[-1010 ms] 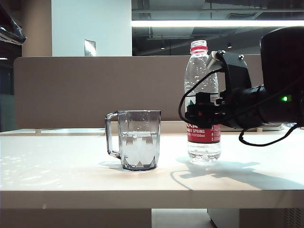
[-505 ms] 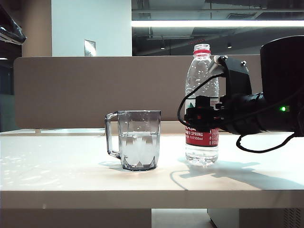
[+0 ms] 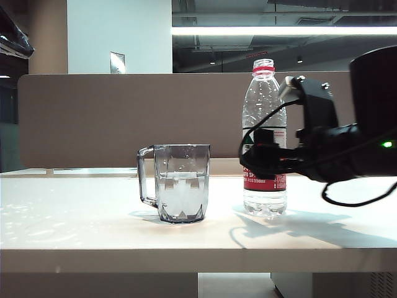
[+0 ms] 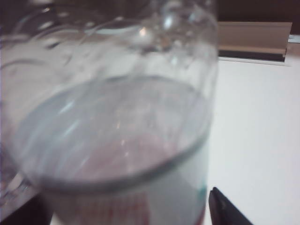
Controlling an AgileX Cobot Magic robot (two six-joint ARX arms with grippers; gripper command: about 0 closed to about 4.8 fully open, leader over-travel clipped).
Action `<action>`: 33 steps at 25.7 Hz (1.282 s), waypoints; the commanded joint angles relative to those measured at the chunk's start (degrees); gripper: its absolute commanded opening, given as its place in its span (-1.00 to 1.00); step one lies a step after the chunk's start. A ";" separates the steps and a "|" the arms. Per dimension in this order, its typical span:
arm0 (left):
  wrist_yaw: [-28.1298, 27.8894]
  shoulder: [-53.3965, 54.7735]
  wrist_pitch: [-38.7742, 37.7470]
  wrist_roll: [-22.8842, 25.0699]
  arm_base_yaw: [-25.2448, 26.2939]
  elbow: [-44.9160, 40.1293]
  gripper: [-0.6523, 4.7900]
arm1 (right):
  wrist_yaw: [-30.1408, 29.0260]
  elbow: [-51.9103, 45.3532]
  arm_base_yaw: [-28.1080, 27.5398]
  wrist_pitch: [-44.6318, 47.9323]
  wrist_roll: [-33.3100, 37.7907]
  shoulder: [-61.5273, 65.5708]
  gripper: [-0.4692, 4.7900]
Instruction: Pick up the mineral water bottle on the table and pour water into the mug until it's half full.
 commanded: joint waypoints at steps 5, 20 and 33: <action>0.24 -0.04 0.50 0.04 0.02 0.11 -0.78 | 3.02 -10.40 0.07 1.16 -0.44 -11.13 0.47; 0.24 -0.07 0.35 0.04 0.02 0.11 -0.78 | 3.17 -25.16 -0.02 -5.16 0.00 -32.13 -0.84; 0.04 -0.07 0.09 0.04 0.02 0.11 -0.78 | 6.19 -25.11 -0.04 -48.87 0.00 -61.57 -0.84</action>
